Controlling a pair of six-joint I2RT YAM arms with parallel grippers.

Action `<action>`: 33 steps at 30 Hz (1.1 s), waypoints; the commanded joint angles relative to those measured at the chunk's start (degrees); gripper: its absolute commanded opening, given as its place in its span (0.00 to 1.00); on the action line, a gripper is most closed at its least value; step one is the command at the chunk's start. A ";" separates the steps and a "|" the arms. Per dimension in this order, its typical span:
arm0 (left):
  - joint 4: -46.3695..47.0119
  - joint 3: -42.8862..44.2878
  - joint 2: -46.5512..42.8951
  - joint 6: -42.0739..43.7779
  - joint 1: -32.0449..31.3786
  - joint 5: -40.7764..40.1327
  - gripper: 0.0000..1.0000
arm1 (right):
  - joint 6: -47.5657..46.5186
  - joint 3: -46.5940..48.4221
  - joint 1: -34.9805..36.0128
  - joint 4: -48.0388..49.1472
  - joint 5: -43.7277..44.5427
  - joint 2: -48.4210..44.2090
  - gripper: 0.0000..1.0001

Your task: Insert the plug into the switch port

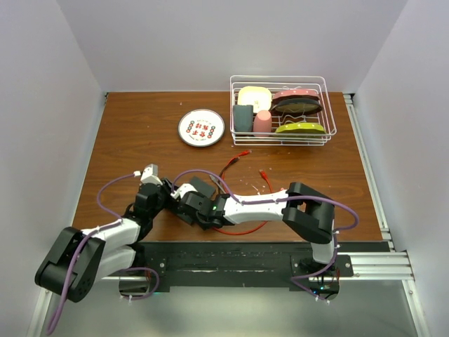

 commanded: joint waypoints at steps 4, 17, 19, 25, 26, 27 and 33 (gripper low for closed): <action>-14.12 -3.59 -2.54 -6.79 -6.01 16.31 0.36 | 0.88 5.09 -2.20 26.52 2.28 -0.63 0.00; -21.51 2.65 -1.93 -3.19 -2.41 11.03 0.64 | 3.07 -1.43 -2.20 24.67 -0.18 -2.92 0.00; -23.18 4.14 -1.76 -1.96 -1.18 10.59 0.67 | 3.34 -1.78 -2.20 23.88 -0.62 -3.27 0.00; -30.56 9.94 -3.51 1.47 2.60 6.47 0.73 | 4.48 -3.89 -2.20 20.37 1.12 -5.90 0.22; -33.70 11.52 -4.04 1.73 3.30 5.33 0.73 | 4.92 -3.98 -2.20 20.27 1.48 -6.43 0.30; -34.69 12.32 -4.39 2.26 3.57 4.54 0.73 | 5.10 -4.41 -2.20 18.71 1.66 -6.87 0.35; -41.37 17.77 -7.73 3.93 4.01 -0.13 0.75 | 5.10 -4.77 -2.11 12.37 6.31 -11.79 0.78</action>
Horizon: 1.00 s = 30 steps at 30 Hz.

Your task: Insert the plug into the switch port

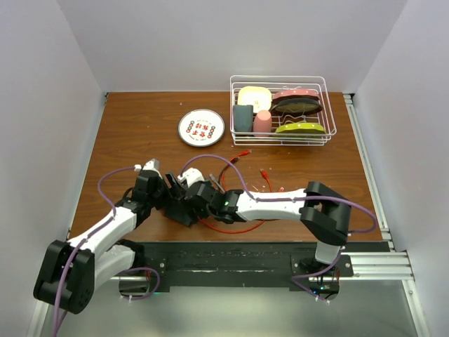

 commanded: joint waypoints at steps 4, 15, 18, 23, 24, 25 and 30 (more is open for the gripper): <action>-9.82 6.13 -5.27 2.95 0.53 -2.36 0.76 | 0.29 0.30 -0.61 -1.72 8.39 -9.23 0.95; -12.99 11.14 -12.39 9.37 0.53 1.15 0.76 | -0.77 -2.34 -12.63 0.55 1.54 -13.28 0.92; -13.08 11.67 -13.62 9.64 0.53 2.73 0.76 | -2.43 -0.94 -13.70 0.12 1.97 -11.18 0.88; -13.87 12.20 -14.59 9.46 0.53 5.01 0.76 | -4.46 3.19 -13.88 -0.85 4.34 -4.16 0.76; -13.96 12.11 -14.94 9.29 0.53 5.19 0.76 | -4.55 3.90 -14.14 -1.46 4.61 -3.18 0.72; -14.39 12.02 -15.21 9.28 0.53 5.37 0.76 | -4.63 4.43 -14.32 -1.55 4.52 -1.87 0.65; -15.36 12.02 -15.74 9.99 0.53 5.28 0.75 | -4.72 6.89 -14.49 -1.99 4.79 3.59 0.57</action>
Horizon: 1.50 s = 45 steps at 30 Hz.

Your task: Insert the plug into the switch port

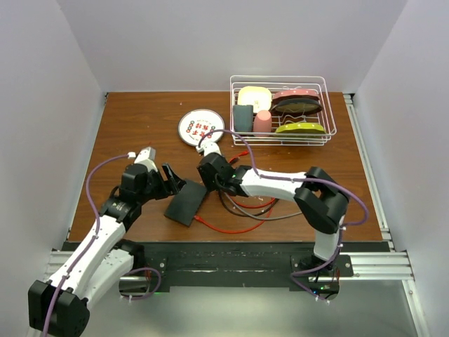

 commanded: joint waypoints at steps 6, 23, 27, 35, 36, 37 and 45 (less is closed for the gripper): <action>-1.33 1.75 -1.84 1.92 0.40 2.05 0.75 | -0.39 2.87 -0.35 -0.57 2.11 4.15 0.49; -3.00 2.01 -3.42 1.75 0.40 2.31 0.75 | -0.30 1.02 -0.70 -0.83 2.28 4.42 0.13; -3.35 2.01 -3.69 1.75 0.40 2.31 0.75 | 0.05 0.67 -0.79 -0.92 1.58 4.51 0.20; -3.00 1.39 -4.04 1.31 0.40 2.75 0.75 | 0.57 -1.18 -0.79 -0.13 -0.53 4.24 0.24; -3.26 1.74 -3.95 1.31 0.40 2.75 0.75 | 0.66 -1.26 -0.79 -0.22 -0.80 4.42 0.24; -3.35 1.66 -3.95 1.31 0.40 2.75 0.75 | 0.66 -1.61 -0.79 -0.22 -0.88 4.50 0.24; -3.09 1.57 -4.04 1.13 0.40 2.93 0.75 | 0.31 -3.55 -0.79 -0.83 2.71 -0.41 0.00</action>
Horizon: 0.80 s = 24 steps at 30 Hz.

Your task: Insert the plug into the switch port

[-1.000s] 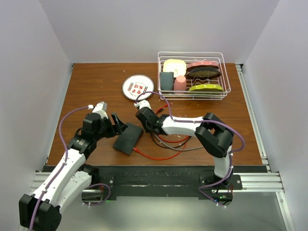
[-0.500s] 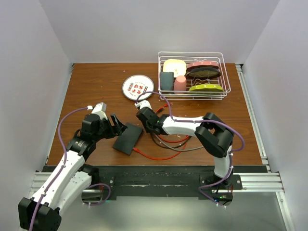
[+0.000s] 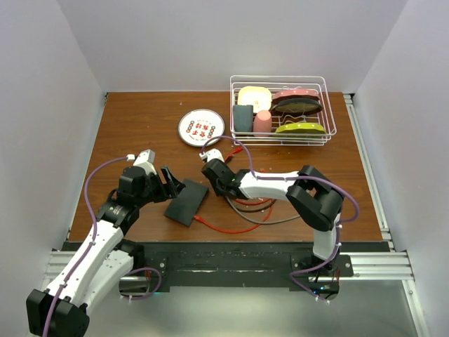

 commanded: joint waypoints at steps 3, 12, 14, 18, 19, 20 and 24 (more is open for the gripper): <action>0.78 1.83 -0.78 0.28 0.40 1.99 0.75 | -1.22 -0.79 -0.29 -2.80 2.28 -8.47 0.00; 4.11 2.01 -1.14 -0.69 0.40 5.85 0.75 | -4.21 -4.13 -0.20 -1.84 -5.18 -19.19 0.01; 5.08 1.75 -1.22 -1.30 0.40 7.35 0.75 | -5.35 -4.83 -0.20 -1.40 -9.21 -20.43 0.00; 11.04 0.25 -1.05 -3.41 0.40 11.56 0.75 | -8.16 -9.57 0.06 3.42 -20.20 -24.82 0.00; 11.67 0.25 -0.87 -4.28 0.40 13.05 0.75 | -8.34 -11.67 0.06 4.48 -21.44 -26.83 0.00; 12.37 0.08 -0.79 -4.64 0.40 13.67 0.75 | -8.43 -12.74 0.06 6.40 -25.80 -27.72 0.00; 15.88 -0.36 -0.52 -6.05 0.40 16.14 0.75 | -7.03 -17.74 0.06 11.07 -33.90 -32.99 0.00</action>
